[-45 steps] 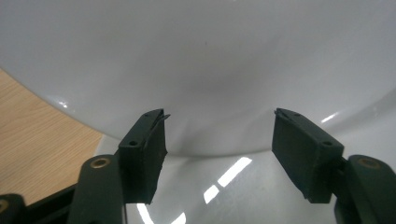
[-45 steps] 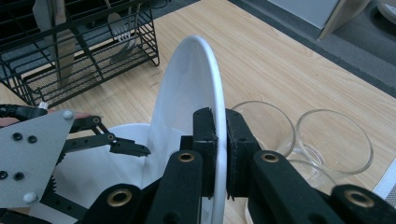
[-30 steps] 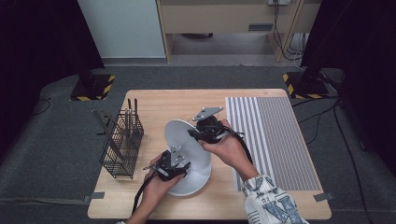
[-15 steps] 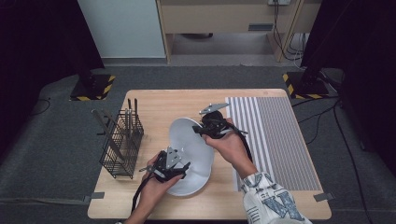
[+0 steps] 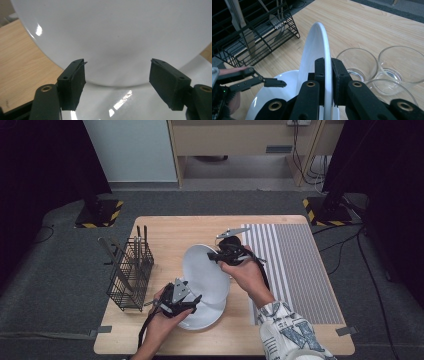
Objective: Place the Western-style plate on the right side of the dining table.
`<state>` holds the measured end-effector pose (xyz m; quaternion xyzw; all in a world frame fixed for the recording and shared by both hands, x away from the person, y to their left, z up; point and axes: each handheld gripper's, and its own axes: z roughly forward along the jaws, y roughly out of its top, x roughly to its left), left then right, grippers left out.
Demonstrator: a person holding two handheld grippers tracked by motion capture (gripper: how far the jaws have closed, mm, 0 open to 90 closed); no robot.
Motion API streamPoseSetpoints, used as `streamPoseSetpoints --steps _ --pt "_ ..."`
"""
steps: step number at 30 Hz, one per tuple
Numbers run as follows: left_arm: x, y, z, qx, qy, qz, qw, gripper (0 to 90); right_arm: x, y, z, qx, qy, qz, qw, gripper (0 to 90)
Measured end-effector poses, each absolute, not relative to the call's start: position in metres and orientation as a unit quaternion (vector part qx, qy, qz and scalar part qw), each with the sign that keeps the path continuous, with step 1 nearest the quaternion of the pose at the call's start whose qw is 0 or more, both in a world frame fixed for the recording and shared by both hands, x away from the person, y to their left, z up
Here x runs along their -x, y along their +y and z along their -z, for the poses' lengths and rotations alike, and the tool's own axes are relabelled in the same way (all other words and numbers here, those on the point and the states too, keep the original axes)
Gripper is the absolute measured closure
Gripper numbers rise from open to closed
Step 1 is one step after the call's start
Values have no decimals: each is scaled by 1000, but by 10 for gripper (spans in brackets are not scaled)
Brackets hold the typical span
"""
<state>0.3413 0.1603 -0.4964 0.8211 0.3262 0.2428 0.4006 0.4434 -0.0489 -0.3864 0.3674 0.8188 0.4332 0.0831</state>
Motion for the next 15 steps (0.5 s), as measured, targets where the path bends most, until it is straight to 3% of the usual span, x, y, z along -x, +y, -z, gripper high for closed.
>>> streamPoseSetpoints --steps 15 --pt "-327 158 498 -825 301 -236 417 112 -446 -54 386 -390 800 -450 78 845"
